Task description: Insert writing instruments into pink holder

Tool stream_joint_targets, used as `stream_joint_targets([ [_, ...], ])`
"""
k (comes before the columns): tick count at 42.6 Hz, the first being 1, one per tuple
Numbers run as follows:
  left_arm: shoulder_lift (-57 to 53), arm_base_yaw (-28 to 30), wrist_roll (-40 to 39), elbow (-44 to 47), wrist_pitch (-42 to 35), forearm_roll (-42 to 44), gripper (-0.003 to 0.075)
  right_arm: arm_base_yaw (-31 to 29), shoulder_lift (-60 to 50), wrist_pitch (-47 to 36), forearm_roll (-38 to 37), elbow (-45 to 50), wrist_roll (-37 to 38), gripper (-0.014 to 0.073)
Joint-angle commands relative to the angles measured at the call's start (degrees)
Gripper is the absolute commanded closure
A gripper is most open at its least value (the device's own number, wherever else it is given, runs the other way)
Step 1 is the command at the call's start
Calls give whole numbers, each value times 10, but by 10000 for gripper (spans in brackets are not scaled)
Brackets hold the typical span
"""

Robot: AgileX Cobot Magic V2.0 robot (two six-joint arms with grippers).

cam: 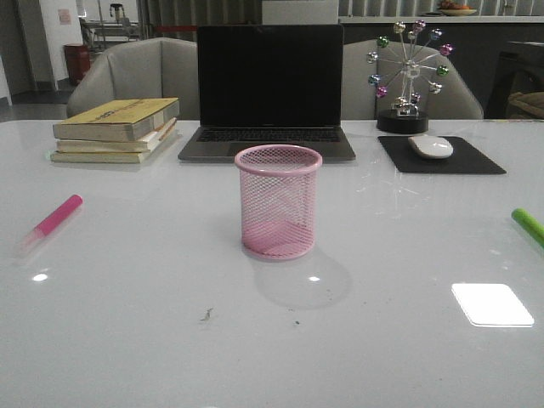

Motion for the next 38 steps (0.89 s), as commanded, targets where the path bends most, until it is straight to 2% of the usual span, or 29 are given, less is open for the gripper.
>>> stream_joint_targets([
  [1,-11,-5,0,2,-51,-4,629,-3,-11,-51,2,-2,-1,525],
  [24,-11,-5,0,2,-52,-4,629,-3,-11,-51,2,-2,-1,525],
  [28,-11,-5,1,0,-75,12,629,-3,-11,-80,4,-4,2,525],
  [33,-11,-5,1,-42,-82,6,629,-2,-11,-91,7,-58,6,525],
  [38,-6,-5,1,-124,-30,-13,629,-2,-3,-35,6,-150,6,525],
])
